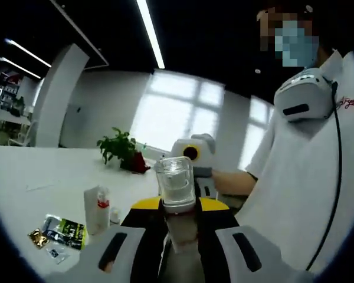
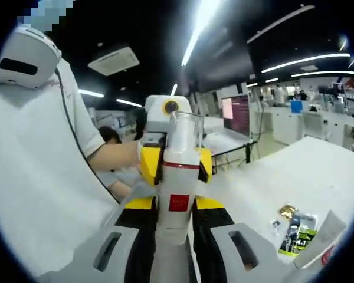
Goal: Arrange the skincare products in the storage area until every visible bottle or jar stands upright without overlapping.
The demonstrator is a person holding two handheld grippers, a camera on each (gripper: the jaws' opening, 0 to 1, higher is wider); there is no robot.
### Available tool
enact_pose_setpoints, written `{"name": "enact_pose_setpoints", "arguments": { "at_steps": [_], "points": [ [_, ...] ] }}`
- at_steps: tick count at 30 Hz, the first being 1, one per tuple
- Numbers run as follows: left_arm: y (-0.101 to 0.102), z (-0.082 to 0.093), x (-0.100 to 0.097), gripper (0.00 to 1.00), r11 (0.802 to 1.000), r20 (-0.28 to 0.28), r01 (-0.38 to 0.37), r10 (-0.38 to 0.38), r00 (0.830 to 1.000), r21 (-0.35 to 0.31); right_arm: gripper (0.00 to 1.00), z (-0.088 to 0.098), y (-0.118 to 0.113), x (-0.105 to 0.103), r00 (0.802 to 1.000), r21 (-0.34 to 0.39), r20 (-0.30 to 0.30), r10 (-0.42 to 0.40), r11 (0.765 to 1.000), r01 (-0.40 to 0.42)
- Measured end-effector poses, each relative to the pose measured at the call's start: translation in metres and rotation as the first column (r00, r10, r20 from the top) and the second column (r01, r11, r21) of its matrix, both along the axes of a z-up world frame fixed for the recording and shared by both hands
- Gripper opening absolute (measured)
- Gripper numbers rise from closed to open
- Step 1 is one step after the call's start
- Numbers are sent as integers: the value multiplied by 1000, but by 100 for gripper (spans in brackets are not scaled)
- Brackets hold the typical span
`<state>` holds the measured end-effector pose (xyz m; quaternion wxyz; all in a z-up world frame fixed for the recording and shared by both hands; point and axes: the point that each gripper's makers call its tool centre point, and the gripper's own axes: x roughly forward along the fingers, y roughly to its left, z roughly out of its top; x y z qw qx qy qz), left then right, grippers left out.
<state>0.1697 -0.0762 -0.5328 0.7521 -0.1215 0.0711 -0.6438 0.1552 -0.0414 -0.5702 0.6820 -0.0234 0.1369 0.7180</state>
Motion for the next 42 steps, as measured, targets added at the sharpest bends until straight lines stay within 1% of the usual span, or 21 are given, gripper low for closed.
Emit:
{"name": "enact_pose_setpoints", "arguments": {
  "at_steps": [4,5,6,8,9,10,11,13,16,18,19,23,24,26,28,30,31,33,34,38,42],
  "points": [
    [1,3,2,15,1000,41,-12,12,999,4,21,2,1,5,999,7,22,-47,999,46],
    [0,2,4,15,999,67,-29,28,997,14,20,2,0,10,996,4,54,-74,997,74],
    [-1,1,5,15,999,70,-42,41,997,21,20,0,-2,16,992,-5,88,-94,996,94],
    [-1,0,11,16,997,42,-77,76,996,27,20,0,-4,25,984,-12,109,-140,990,142],
    [2,-2,21,19,991,-22,-136,136,990,16,20,1,-5,27,983,-6,107,-152,988,153],
    [2,-1,25,22,988,-52,-156,156,986,1,20,3,-6,33,977,9,105,-187,982,187],
    [3,0,34,23,977,-70,-210,208,976,-25,20,4,-8,39,971,18,103,-217,976,216],
    [4,-4,43,23,957,-75,-289,286,955,-32,20,0,-14,50,954,-4,125,-272,962,274],
    [1,-10,47,19,938,-95,-345,341,935,-29,20,-6,-19,60,936,-33,144,-322,944,329],
    [1,-12,54,19,914,-114,-404,399,910,-26,20,-9,-20,66,923,-45,152,-353,931,363],
    [1,-13,55,19,908,-121,-419,413,903,-21,20,-11,-21,67,920,-50,149,-363,926,373],
    [1,-20,68,19,859,-96,-510,512,854,41,20,-18,-24,77,871,-99,210,-443,877,470],
    [2,-20,72,19,842,-104,-537,538,836,47,20,-19,-25,79,858,-107,224,-463,863,494],
    [5,-22,79,18,801,-128,-596,598,791,58,20,-22,-28,87,823,-132,269,-500,828,546],
    [8,-22,85,17,744,-135,-666,666,733,56,20,-23,-32,92,791,-150,300,-533,793,591],
    [8,-21,86,17,715,-139,-697,697,703,57,20,-24,-33,94,764,-153,344,-546,770,619],
    [8,-22,87,17,701,-135,-710,711,690,61,20,-25,-32,94,759,-156,352,-547,766,624],
    [6,-22,87,17,687,-136,-723,724,676,64,20,-25,-33,95,737,-152,378,-560,748,646],
    [5,-22,86,17,689,-151,-722,721,676,64,20,-26,-35,95,724,-153,402,-561,738,657],
    [4,-25,83,17,685,-153,-724,727,670,82,21,-30,-35,94,705,-159,438,-558,723,672],
    [2,-27,80,16,685,-149,-721,727,670,103,21,-31,-37,94,700,-164,452,-553,719,675]
  ]
}}
